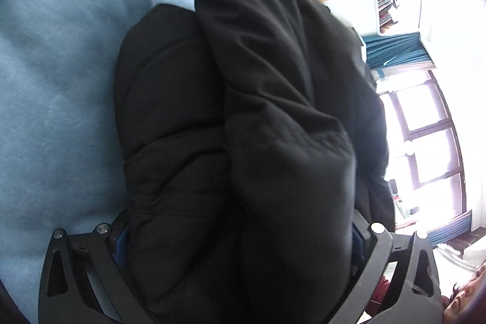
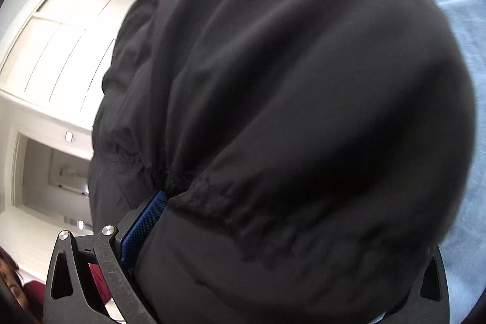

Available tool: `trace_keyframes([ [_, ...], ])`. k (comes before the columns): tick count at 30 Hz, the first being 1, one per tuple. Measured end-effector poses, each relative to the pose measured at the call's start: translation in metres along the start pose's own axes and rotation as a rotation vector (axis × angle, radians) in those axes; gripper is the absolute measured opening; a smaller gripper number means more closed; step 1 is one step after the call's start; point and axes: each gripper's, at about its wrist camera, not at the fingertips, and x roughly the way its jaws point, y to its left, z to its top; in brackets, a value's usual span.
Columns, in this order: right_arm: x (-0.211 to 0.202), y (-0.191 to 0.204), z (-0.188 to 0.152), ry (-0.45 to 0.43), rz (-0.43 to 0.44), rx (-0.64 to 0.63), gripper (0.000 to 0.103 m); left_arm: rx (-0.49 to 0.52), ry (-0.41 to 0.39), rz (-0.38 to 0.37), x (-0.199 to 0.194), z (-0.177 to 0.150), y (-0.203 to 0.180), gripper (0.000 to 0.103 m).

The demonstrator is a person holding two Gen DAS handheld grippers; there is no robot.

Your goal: Fold large clothes

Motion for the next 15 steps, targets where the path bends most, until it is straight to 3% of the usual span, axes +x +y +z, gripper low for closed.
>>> trace_keyframes([
  [5,-0.002,-0.007,0.007,-0.046,-0.001,-0.008,0.102,-0.002,-0.002,0.032,0.011,0.003,-0.002,0.103],
  [12,-0.016,-0.001,-0.021,-0.096,-0.05,0.003,0.103,0.031,-0.025,0.091,0.025,-0.007,-0.028,0.099],
  [14,-0.015,0.005,-0.025,-0.101,-0.063,0.013,0.092,0.057,-0.017,0.072,0.03,-0.011,-0.042,0.087],
  [15,-0.019,0.005,-0.028,-0.105,-0.047,0.027,0.075,0.06,-0.017,0.051,0.032,-0.014,-0.047,0.075],
])
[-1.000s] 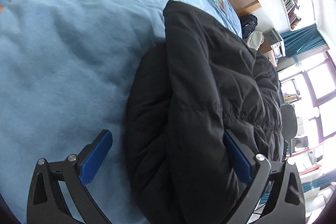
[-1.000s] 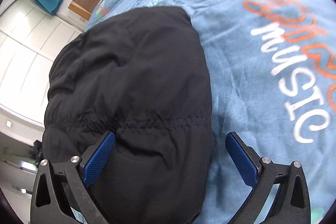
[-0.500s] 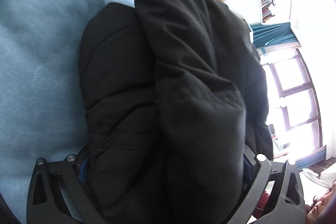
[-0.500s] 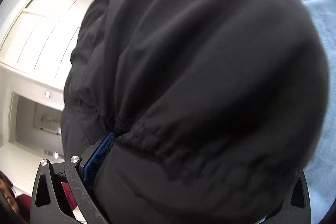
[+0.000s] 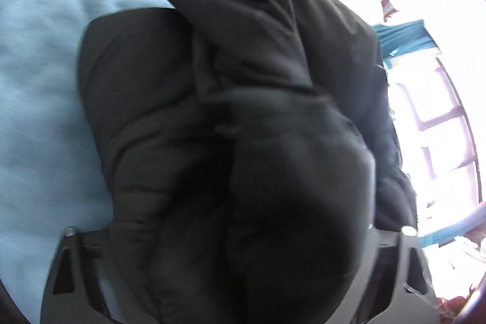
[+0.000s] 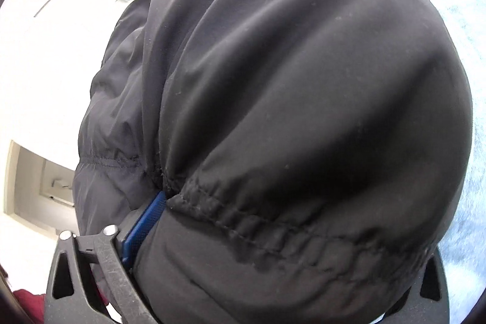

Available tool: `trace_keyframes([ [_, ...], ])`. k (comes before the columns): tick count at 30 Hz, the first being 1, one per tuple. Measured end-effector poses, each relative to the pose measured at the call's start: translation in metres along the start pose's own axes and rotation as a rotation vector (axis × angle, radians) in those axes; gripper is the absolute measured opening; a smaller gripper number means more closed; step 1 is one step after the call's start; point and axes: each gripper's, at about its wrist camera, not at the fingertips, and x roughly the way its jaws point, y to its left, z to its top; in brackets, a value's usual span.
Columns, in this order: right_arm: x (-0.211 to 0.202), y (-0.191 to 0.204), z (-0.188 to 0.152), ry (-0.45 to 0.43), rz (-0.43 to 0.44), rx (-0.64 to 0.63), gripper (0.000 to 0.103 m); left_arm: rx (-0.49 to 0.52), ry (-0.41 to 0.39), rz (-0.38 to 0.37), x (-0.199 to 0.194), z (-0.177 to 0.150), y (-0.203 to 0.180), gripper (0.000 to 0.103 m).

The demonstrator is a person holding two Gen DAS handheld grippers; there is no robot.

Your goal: Fold large clothes

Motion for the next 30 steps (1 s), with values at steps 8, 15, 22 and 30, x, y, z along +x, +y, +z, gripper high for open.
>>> trace_keyframes([
  [8,-0.021,0.046,0.0,-0.021,-0.013,-0.035,0.034,0.047,-0.096,-0.106,-0.026,-0.012,-0.059,0.038],
  [15,-0.073,0.11,0.006,-0.094,0.015,-0.127,0.028,0.145,-0.147,-0.154,-0.074,-0.018,-0.123,0.037],
  [22,-0.135,0.168,-0.023,-0.108,0.037,-0.219,0.027,0.212,-0.188,-0.184,-0.139,-0.046,-0.147,0.037],
  [30,-0.109,0.142,-0.09,-0.046,-0.018,-0.174,0.028,0.21,-0.081,0.062,-0.099,-0.076,-0.083,0.037],
])
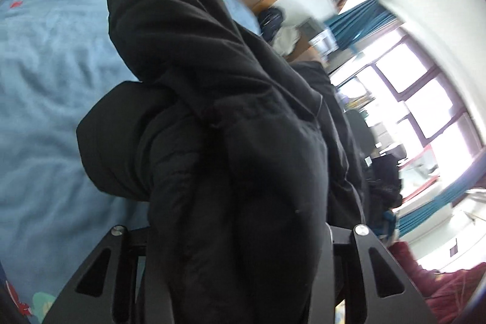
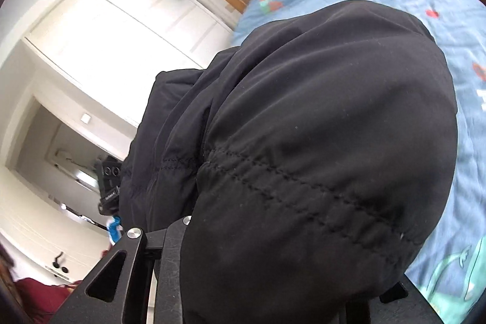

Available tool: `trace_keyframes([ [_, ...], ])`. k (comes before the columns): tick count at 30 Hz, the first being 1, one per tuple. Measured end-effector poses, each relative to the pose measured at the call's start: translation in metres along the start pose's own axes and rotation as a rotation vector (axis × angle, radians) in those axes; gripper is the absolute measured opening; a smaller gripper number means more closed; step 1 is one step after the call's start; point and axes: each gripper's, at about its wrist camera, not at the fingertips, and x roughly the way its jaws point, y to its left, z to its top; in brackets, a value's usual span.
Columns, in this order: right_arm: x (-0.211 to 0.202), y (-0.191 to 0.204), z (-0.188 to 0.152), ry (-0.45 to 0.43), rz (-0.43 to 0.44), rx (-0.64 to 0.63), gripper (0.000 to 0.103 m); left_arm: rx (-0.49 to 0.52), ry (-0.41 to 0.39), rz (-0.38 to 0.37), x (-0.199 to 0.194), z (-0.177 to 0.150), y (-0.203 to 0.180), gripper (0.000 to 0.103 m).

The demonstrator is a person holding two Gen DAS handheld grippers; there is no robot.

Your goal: Fold large clothes

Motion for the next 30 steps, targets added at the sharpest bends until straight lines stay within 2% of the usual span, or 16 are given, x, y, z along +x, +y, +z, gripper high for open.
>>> trace_keyframes([
  [2,0.011,-0.017,-0.02,0.018,-0.045,0.02,0.029,-0.016,0.049,0.087,0.022,-0.013,0.026,0.037],
  [4,0.019,-0.05,-0.035,0.021,-0.083,0.095,0.032,-0.077,0.069,0.154,0.034,-0.024,0.053,0.039],
  [5,0.019,-0.061,-0.04,0.023,-0.1,0.115,0.033,-0.108,0.071,0.177,0.035,-0.028,0.066,0.047],
  [6,0.017,-0.073,-0.044,0.02,-0.126,0.144,0.038,-0.139,0.069,0.199,0.034,-0.03,0.076,0.056],
  [8,0.009,-0.083,-0.056,0.018,-0.171,0.175,0.05,-0.172,0.059,0.231,0.026,-0.036,0.084,0.067],
  [9,0.008,-0.079,-0.063,0.016,-0.219,0.17,0.062,-0.175,0.054,0.245,0.016,-0.039,0.086,0.07],
  [10,0.003,-0.081,-0.064,0.012,-0.261,0.159,0.074,-0.177,0.045,0.263,0.002,-0.046,0.086,0.071],
  [12,-0.016,-0.078,-0.068,-0.01,-0.334,0.159,0.086,-0.177,0.024,0.299,-0.011,-0.046,0.082,0.071],
  [13,-0.025,-0.08,-0.07,-0.025,-0.354,0.168,0.089,-0.174,0.013,0.315,-0.021,-0.027,0.079,0.071],
  [15,-0.048,-0.08,-0.077,-0.061,-0.396,0.178,0.091,-0.163,-0.02,0.365,-0.045,-0.027,0.065,0.071],
  [18,-0.08,-0.076,-0.091,-0.089,-0.477,0.19,0.095,-0.162,-0.073,0.47,-0.09,-0.035,0.067,0.071],
  [21,-0.103,-0.061,-0.108,-0.103,-0.55,0.178,0.095,-0.118,-0.099,0.568,-0.139,-0.059,0.032,0.071],
  [23,-0.114,-0.052,-0.121,-0.122,-0.604,0.161,0.095,-0.085,-0.117,0.594,-0.157,-0.076,0.012,0.071],
  [24,-0.105,-0.033,-0.115,-0.129,-0.613,0.151,0.095,-0.07,-0.13,0.597,-0.171,-0.083,0.002,0.071],
  [28,-0.109,0.007,-0.134,-0.17,-0.583,0.124,0.095,-0.011,-0.191,0.641,-0.171,-0.101,-0.051,0.073],
  [30,-0.117,0.028,-0.153,-0.185,-0.597,0.092,0.097,0.003,-0.228,0.655,-0.184,-0.119,-0.075,0.076],
])
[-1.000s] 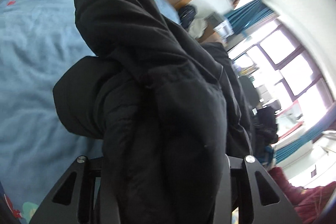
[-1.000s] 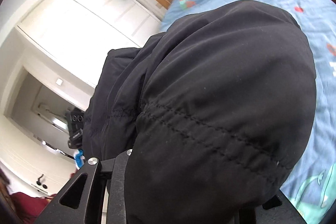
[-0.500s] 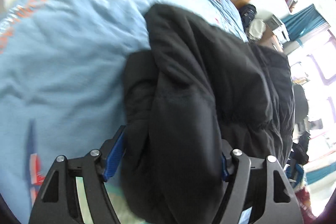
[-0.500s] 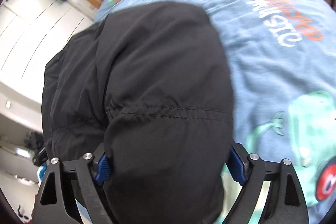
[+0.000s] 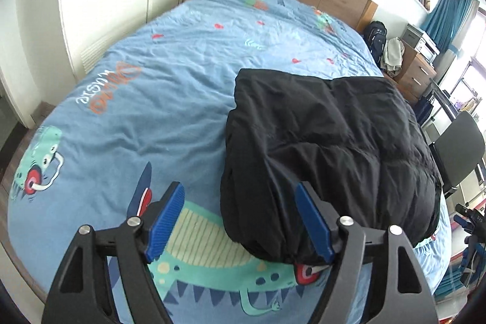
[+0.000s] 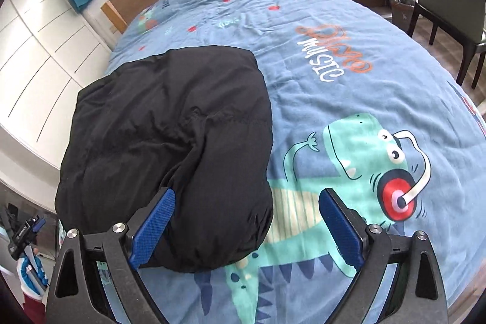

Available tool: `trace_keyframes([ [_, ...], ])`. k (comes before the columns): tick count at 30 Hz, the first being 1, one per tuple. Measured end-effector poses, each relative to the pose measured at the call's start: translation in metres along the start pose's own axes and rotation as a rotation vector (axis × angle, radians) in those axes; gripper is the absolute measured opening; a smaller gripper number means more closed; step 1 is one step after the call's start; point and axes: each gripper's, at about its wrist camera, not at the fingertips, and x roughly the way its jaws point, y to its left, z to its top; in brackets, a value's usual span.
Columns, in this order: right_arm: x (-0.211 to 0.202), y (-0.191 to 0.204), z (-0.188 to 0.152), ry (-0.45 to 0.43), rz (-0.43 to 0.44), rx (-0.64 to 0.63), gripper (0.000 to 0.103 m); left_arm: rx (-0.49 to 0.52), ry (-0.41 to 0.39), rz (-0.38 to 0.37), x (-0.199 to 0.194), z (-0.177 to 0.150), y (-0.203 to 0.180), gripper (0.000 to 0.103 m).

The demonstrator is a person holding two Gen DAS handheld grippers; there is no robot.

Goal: Fold large clothes
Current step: 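Pull both open tools back from the coat bundle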

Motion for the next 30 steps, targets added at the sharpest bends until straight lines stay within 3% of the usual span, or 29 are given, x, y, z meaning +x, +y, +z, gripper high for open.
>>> trace_keyframes([
  [3,-0.006,0.019,-0.019,-0.036,0.0,-0.034,0.102,-0.002,-0.042,0.004,-0.03,-0.024,-0.019,0.08],
  [12,-0.041,0.066,-0.085,-0.121,-0.008,-0.169,0.102,0.03,-0.129,0.074,-0.067,-0.089,-0.057,0.081],
  [19,-0.058,0.097,-0.126,-0.168,-0.018,-0.282,0.102,0.109,-0.19,0.114,-0.097,-0.125,-0.094,0.081],
  [24,-0.064,0.109,-0.14,-0.181,0.001,-0.32,0.102,0.112,-0.188,0.078,-0.105,-0.139,-0.105,0.081],
  [30,-0.058,0.115,-0.138,-0.175,0.014,-0.335,0.102,0.137,-0.143,0.076,-0.088,-0.14,-0.114,0.081],
])
